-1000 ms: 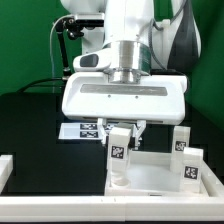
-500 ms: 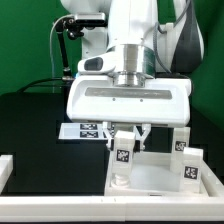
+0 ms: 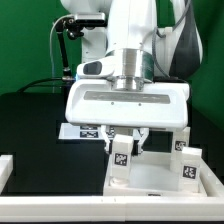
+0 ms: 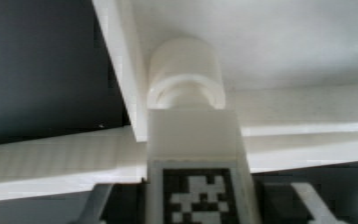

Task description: Assemble square table

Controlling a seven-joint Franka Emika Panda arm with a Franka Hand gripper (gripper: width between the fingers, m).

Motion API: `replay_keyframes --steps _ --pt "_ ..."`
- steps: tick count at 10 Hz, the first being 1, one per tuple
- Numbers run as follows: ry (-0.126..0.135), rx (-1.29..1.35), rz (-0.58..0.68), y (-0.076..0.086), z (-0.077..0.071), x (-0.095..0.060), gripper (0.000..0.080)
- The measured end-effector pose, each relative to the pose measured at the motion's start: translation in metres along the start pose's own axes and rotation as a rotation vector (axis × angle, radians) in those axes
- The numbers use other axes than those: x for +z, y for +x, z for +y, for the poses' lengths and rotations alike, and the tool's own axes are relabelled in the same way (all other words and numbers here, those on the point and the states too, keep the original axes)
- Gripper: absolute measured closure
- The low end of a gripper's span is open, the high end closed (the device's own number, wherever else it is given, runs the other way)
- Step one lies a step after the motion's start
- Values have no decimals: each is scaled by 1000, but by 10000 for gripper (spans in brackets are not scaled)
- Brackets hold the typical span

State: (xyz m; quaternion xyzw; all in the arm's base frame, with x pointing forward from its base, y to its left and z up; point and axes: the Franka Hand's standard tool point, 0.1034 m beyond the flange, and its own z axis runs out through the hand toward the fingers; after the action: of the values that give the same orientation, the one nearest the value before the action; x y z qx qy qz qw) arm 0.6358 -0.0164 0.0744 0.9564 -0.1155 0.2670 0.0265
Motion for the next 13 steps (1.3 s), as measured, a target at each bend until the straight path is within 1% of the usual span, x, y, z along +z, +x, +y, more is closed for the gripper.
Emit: replay_keyframes --steps 1,2,3,4,5,6,7,8,12,13 --pt "0 0 0 0 0 0 511" --pt "0 0 -1 0 0 0 424" --pt "0 0 -1 0 0 0 424" --pt "0 0 -1 0 0 0 243" --pt "0 0 -1 0 0 0 179" --pt "0 0 -1 0 0 0 179" --pt "0 0 -1 0 0 0 155" --pt "0 0 -1 0 0 0 151" --pt "1 -1 -12 -1 1 0 150" --pt "17 11 -80 1 7 -3 150"
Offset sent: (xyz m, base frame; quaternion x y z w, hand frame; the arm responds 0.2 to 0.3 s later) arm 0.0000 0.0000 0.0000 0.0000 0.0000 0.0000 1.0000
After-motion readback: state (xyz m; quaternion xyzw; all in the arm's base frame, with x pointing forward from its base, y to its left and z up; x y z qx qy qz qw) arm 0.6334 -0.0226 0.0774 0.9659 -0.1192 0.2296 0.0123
